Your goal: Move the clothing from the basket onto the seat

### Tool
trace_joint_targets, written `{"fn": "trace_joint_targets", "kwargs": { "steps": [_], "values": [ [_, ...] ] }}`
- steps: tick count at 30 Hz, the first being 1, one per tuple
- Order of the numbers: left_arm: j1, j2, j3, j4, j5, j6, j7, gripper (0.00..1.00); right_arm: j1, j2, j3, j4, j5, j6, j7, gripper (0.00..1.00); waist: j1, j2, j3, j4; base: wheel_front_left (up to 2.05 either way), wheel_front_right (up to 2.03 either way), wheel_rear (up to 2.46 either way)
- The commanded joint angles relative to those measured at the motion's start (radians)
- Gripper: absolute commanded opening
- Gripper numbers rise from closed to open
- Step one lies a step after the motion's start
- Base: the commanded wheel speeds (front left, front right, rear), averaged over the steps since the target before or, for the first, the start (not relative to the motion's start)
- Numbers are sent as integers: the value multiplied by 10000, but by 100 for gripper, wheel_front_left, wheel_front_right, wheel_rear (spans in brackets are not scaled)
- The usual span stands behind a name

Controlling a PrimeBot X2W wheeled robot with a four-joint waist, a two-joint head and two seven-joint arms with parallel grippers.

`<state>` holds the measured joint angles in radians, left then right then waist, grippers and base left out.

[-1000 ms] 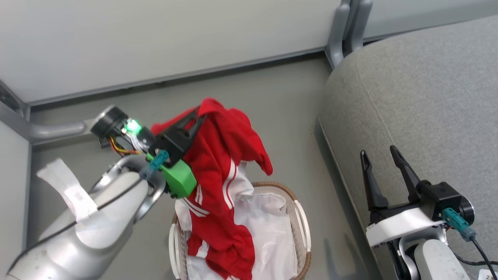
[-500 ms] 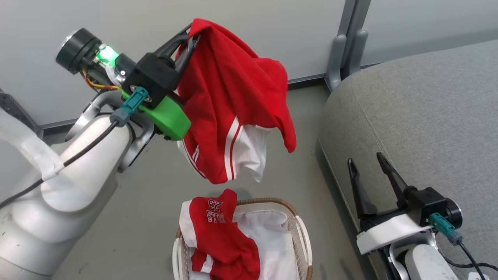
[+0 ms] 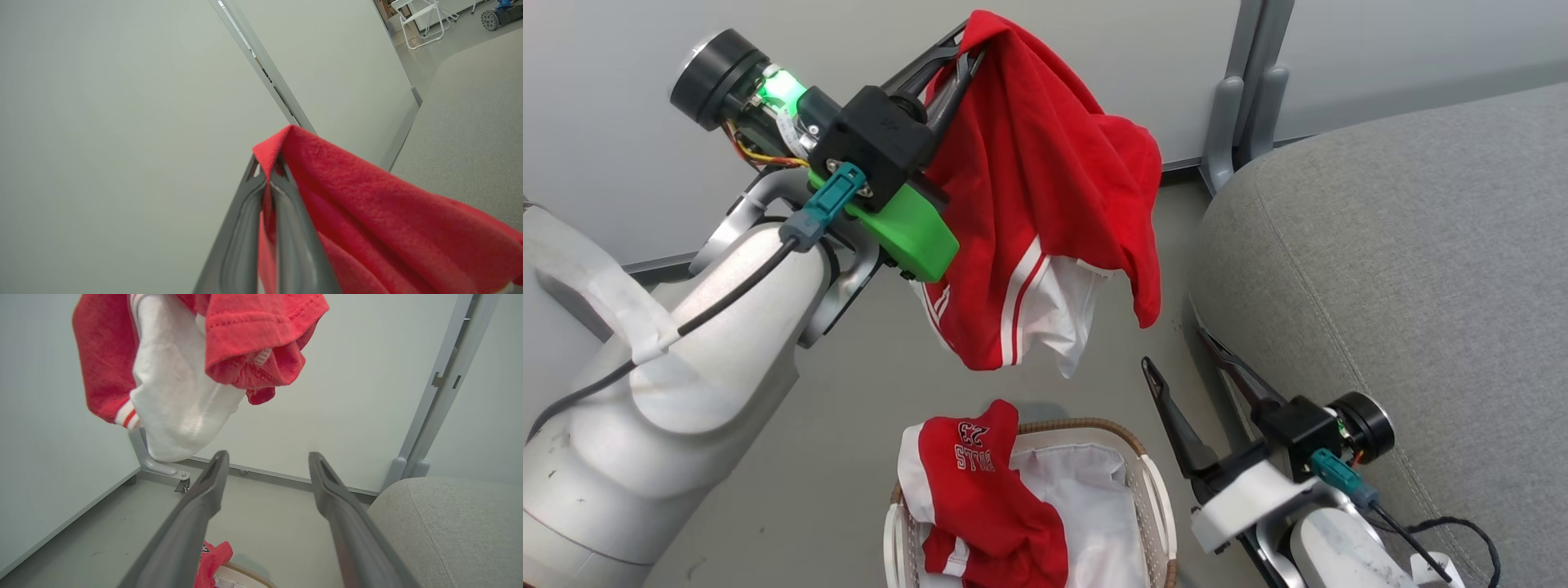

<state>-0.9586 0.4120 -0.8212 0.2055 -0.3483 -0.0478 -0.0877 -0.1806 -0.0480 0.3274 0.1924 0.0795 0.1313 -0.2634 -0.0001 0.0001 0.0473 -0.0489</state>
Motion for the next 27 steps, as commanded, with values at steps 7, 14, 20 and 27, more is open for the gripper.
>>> {"fn": "trace_joint_targets", "kwargs": {
  "steps": [7,14,20,27],
  "values": [
    [-227,-240,-150,52,-12,57,-45,0,-1124,-44,496,249,-199,-10,-21,100,1,-1,32,119,0,0,0],
    [-128,-415,-400,114,-37,-28,-164,0,-2028,-42,323,419,-427,-10,-23,100,1,-1,-43,253,0,0,0],
    [193,-498,-632,47,-81,-57,-226,0,-2454,-41,90,342,-623,-10,-23,100,1,-1,-140,351,0,0,0],
    [346,-601,-789,-103,-123,-32,-310,0,-2860,-41,164,574,-641,-10,-21,100,1,-1,-174,407,0,0,0]
  ]
}}
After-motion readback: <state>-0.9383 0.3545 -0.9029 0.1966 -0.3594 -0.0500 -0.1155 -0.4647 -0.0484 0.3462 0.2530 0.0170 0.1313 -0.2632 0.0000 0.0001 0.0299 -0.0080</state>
